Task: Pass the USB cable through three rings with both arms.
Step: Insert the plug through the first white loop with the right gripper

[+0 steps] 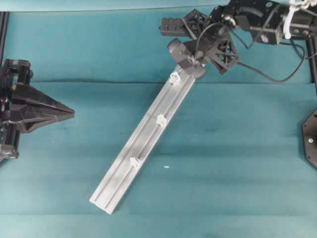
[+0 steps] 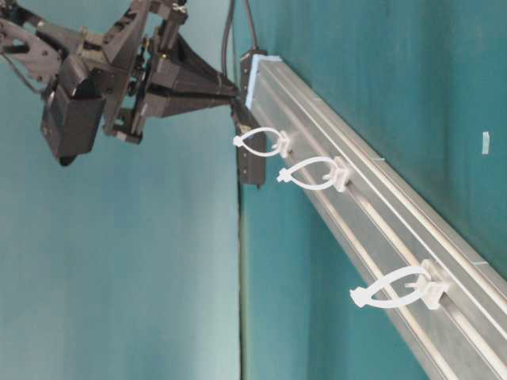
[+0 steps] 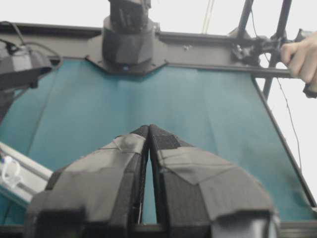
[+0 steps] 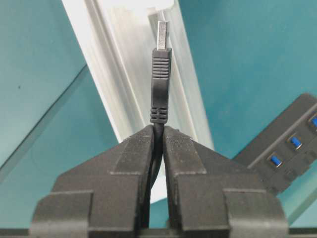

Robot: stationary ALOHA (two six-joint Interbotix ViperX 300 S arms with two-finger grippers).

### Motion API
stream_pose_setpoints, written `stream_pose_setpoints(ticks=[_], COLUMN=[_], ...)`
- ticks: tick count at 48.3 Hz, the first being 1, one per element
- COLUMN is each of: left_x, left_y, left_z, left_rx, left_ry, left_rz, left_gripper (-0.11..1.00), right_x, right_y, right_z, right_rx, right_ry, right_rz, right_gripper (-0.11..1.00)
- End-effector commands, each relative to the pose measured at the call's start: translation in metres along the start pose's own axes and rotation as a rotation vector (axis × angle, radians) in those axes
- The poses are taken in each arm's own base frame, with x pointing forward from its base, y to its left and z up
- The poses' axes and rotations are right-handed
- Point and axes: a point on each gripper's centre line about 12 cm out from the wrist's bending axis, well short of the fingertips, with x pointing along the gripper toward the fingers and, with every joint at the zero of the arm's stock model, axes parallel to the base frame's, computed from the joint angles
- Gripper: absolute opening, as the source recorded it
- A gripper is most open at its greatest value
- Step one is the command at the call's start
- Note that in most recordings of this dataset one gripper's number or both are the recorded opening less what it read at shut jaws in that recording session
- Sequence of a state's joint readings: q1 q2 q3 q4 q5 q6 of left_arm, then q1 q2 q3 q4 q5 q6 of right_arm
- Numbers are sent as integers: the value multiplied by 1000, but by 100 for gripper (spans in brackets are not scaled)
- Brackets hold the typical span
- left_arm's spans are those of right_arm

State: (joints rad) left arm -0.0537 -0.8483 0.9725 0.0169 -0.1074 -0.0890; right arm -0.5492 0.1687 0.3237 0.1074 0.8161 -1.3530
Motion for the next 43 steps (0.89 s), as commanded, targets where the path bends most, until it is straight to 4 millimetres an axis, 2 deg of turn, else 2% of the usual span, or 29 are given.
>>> stream_pose_setpoints(ticks=[1,9,25,43], left_x=[1,5,7,6], left_y=[-2,-2,-1,4], left_z=[11,8,9,7], left_rx=[-6,-35,-35,-36], left_ry=[-29,-15,-15,0], left_rz=[-6,-6,-5,18], left_gripper=[14,14,14,14], right_x=[-3,0,14,22], right_y=[-4,-6,-6,-3], right_z=[-3,-8,-5,9], right_rx=[-9,-32,-40,-62], right_ry=[-4,-1,-3,-30], right_rz=[-8,-2,28,36], right_gripper=[7,7,7,7])
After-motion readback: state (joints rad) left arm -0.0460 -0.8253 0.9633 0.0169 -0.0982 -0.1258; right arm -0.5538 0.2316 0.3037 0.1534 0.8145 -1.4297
